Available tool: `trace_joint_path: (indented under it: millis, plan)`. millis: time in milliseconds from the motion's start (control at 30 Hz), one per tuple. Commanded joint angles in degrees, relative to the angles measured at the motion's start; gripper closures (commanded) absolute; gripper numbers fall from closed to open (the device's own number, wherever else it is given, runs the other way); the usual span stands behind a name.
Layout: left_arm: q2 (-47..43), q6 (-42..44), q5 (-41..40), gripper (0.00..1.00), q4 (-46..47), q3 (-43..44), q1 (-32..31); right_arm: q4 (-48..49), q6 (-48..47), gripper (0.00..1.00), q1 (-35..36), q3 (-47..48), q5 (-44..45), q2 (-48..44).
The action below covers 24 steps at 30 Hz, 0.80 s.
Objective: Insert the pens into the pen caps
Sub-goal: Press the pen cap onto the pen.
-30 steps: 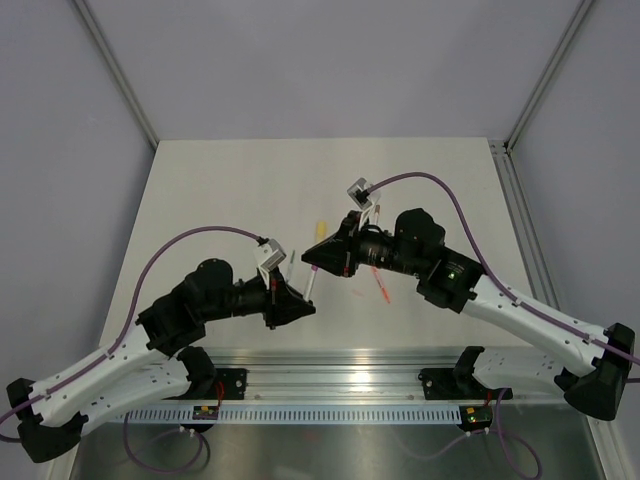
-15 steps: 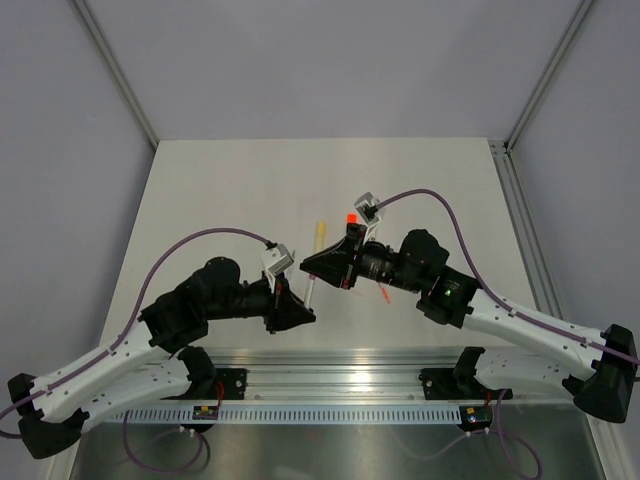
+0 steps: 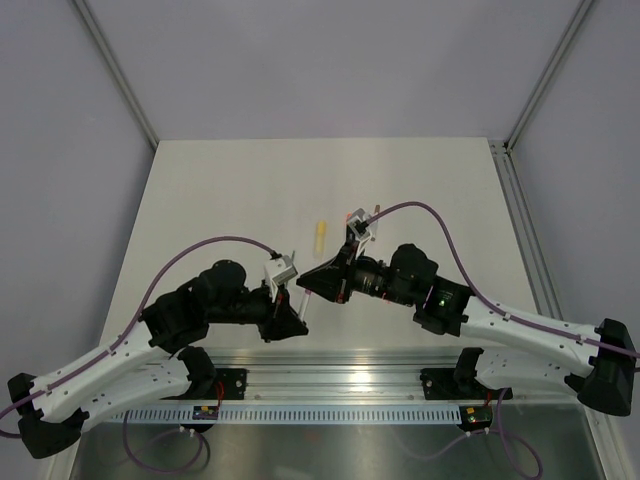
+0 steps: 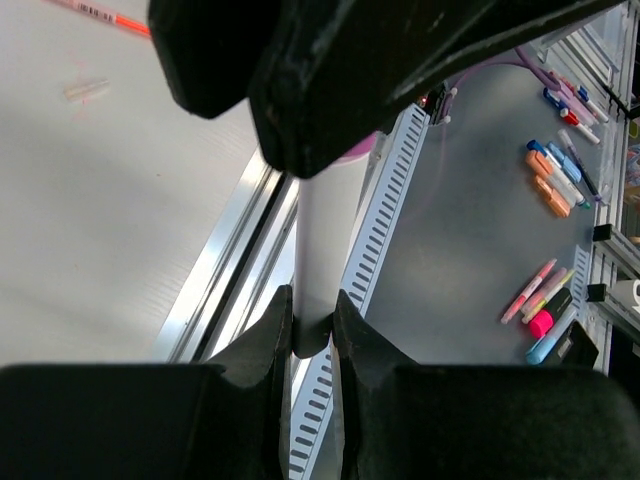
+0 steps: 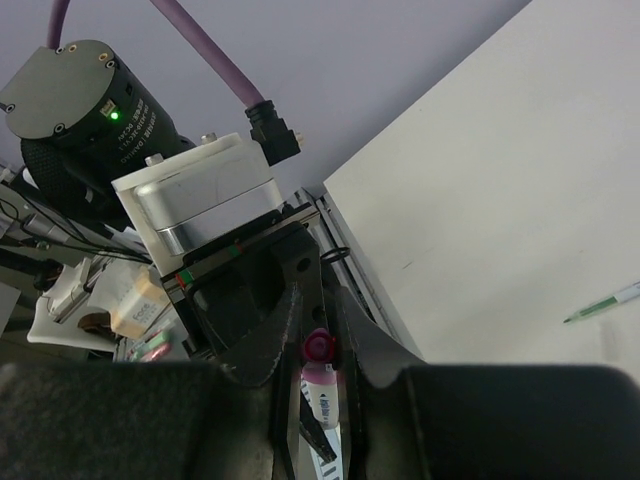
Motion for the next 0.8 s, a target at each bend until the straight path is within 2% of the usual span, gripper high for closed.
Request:
trace_joint_path:
  millis: [0,367,467,633,767]
  plan:
    - [-1.1,-0.1,-9.2,1.00,24.4,7.9,1.9,-20.4,3.3,1.00,7.3,-5.6,-10.6,2.4]
    - [-0.7,0.2,-9.1,1.00,24.6,8.7,2.5,-6.5,10.6,1.00,14.1,-13.3,-3.4,6.8]
    - [-0.1,-0.8,-6.8,1.00,26.1,8.5,4.3,-2.5,12.2,1.00,16.1,-15.0,-2.4,7.9]
    - [0.5,-1.6,-4.7,1.00,27.0,8.2,6.2,-2.5,13.6,1.00,17.8,-15.6,-1.7,10.2]
    - [0.2,-0.9,-5.6,1.00,25.6,8.5,6.3,-7.6,13.7,1.00,19.4,-15.5,-0.2,9.4]
